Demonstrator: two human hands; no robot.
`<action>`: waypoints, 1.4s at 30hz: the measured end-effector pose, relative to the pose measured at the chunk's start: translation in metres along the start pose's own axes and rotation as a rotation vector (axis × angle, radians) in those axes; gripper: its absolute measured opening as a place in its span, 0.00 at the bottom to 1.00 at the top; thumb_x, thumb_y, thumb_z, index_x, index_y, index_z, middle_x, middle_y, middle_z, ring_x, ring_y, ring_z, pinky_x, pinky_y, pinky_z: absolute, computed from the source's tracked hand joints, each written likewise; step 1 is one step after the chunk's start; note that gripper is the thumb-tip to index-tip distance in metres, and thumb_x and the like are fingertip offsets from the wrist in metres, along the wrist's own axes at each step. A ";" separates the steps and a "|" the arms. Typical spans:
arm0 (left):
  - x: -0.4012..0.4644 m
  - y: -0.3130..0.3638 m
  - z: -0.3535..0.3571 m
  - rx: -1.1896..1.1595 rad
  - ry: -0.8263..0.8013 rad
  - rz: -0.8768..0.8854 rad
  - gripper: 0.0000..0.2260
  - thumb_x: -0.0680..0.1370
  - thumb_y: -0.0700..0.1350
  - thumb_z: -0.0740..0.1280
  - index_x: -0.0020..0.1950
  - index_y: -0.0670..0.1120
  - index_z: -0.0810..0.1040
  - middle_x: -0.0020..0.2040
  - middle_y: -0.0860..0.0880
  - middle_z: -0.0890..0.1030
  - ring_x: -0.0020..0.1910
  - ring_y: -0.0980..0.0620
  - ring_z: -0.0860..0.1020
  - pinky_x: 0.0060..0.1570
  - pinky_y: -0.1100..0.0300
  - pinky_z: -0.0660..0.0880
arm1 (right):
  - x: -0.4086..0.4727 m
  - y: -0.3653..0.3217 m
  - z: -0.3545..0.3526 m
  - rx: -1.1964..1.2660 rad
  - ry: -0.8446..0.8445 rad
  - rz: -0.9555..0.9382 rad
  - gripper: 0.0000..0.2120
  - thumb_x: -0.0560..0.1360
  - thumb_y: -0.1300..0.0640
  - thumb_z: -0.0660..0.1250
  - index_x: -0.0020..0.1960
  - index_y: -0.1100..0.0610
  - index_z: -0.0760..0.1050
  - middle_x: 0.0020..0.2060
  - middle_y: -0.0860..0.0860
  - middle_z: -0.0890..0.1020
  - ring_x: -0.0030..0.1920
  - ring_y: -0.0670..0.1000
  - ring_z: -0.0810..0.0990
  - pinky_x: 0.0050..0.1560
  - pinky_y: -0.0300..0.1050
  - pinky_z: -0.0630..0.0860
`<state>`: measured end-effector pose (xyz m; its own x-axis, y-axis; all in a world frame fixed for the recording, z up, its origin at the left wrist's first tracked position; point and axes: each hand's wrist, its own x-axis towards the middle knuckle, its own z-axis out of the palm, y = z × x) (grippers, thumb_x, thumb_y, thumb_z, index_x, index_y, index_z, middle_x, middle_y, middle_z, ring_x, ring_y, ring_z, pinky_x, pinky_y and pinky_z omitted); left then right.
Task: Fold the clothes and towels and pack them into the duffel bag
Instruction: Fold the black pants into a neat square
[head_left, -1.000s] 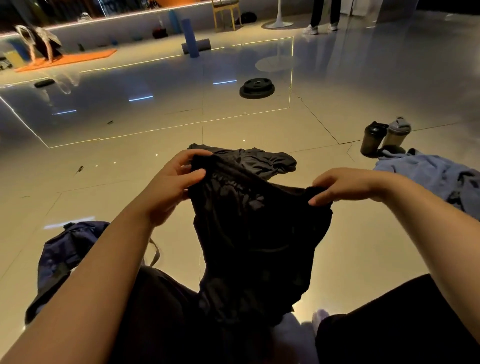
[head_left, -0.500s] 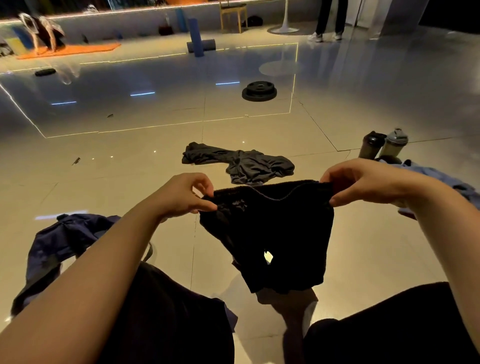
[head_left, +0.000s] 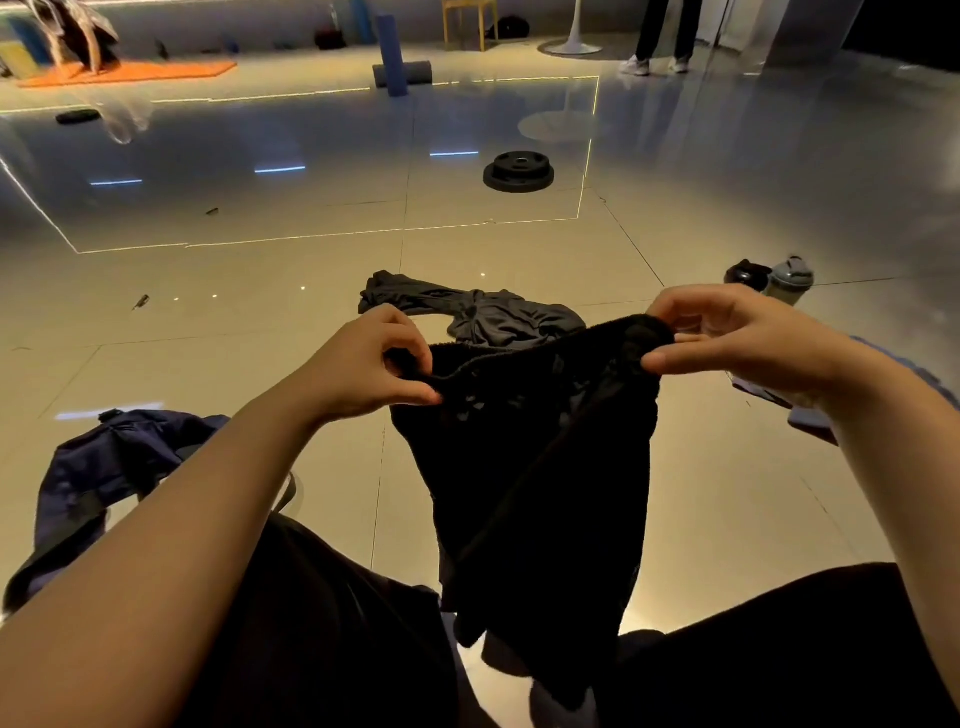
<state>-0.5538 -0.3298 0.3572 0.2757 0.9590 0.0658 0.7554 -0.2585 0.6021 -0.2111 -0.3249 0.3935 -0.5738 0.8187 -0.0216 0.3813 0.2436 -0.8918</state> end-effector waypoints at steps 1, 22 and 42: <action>0.000 -0.001 0.000 0.014 0.018 0.002 0.08 0.69 0.46 0.77 0.39 0.54 0.77 0.51 0.55 0.72 0.50 0.55 0.74 0.53 0.58 0.75 | 0.000 -0.001 0.000 -0.007 0.018 0.012 0.27 0.56 0.34 0.77 0.46 0.52 0.81 0.45 0.49 0.83 0.51 0.49 0.81 0.56 0.46 0.73; -0.015 -0.019 -0.028 -0.341 -0.003 -0.065 0.06 0.72 0.42 0.72 0.43 0.53 0.80 0.48 0.50 0.81 0.50 0.49 0.80 0.54 0.52 0.77 | 0.001 -0.003 0.020 -0.657 -0.207 0.326 0.12 0.72 0.57 0.73 0.42 0.42 0.72 0.48 0.45 0.76 0.47 0.47 0.76 0.51 0.44 0.75; -0.014 -0.016 -0.019 0.180 0.058 0.008 0.07 0.75 0.48 0.68 0.45 0.48 0.72 0.46 0.51 0.77 0.43 0.51 0.79 0.42 0.56 0.77 | -0.022 0.024 0.011 0.153 0.003 0.178 0.20 0.57 0.46 0.80 0.34 0.57 0.74 0.34 0.53 0.80 0.36 0.46 0.81 0.38 0.37 0.78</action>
<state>-0.5806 -0.3368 0.3621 0.2516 0.9605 0.1191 0.8488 -0.2781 0.4497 -0.1978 -0.3427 0.3677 -0.5050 0.8434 -0.1833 0.3621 0.0142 -0.9320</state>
